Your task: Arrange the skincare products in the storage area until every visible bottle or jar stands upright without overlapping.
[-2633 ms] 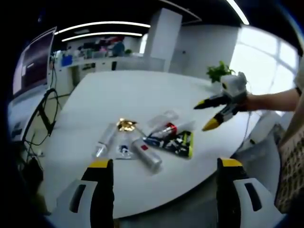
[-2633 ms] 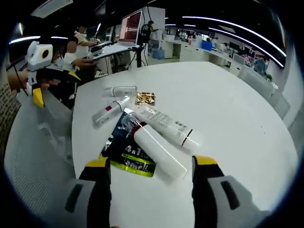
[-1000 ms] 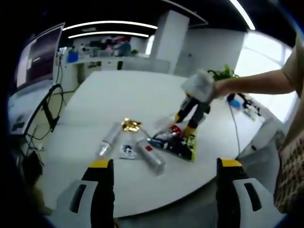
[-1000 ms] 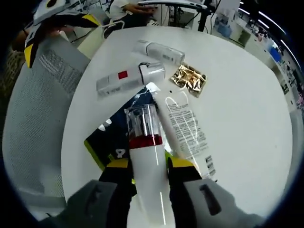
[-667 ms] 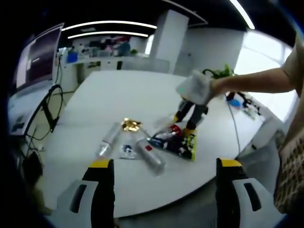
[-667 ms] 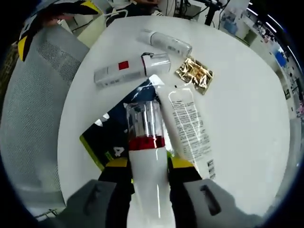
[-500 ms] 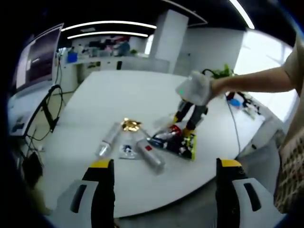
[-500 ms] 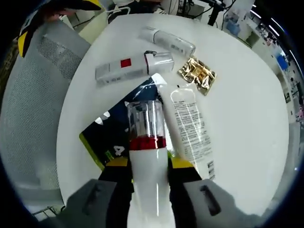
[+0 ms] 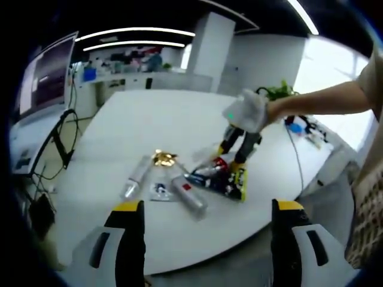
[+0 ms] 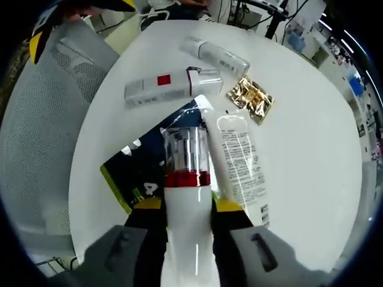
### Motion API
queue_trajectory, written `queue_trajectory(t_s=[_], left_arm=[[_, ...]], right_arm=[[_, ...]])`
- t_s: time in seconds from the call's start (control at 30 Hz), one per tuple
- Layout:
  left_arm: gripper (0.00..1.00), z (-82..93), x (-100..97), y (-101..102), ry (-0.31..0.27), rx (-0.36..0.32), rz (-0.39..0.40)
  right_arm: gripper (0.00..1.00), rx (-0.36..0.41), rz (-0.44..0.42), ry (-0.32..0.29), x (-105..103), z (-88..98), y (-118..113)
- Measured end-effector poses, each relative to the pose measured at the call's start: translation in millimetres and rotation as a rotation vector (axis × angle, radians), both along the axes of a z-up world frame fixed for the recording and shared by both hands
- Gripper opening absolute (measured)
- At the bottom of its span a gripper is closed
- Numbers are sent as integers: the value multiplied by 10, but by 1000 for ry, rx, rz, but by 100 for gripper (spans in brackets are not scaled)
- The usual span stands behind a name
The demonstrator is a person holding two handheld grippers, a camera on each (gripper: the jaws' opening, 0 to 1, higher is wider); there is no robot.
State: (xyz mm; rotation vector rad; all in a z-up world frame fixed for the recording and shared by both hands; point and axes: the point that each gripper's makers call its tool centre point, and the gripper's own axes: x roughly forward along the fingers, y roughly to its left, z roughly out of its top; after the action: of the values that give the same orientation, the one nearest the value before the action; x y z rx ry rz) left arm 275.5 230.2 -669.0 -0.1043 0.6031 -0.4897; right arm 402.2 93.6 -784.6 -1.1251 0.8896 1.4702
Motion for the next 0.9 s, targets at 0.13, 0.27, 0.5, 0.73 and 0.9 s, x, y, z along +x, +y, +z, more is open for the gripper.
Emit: queue_trajectory(t_s=[0.13,0.27,0.5,0.73,0.9], left_arm=[[85,6,-3,-5,-4,3,-3],[84,9,-2,-10,-7,6,-8],[84,18,-2,-17,-8,-5,-10],[83,13,-19,-36,-7,0,-30],[83,11,-31,-64,-8,10,-48]], right_arm=[[28,20,5,-3,-17,20,-7],[28,97,-69,7,-6,117,41],[28,195,-136,11,19,330,-18],[28,366,-325,57,18,516,-104],[28,453,-394,55,12,617,-220]])
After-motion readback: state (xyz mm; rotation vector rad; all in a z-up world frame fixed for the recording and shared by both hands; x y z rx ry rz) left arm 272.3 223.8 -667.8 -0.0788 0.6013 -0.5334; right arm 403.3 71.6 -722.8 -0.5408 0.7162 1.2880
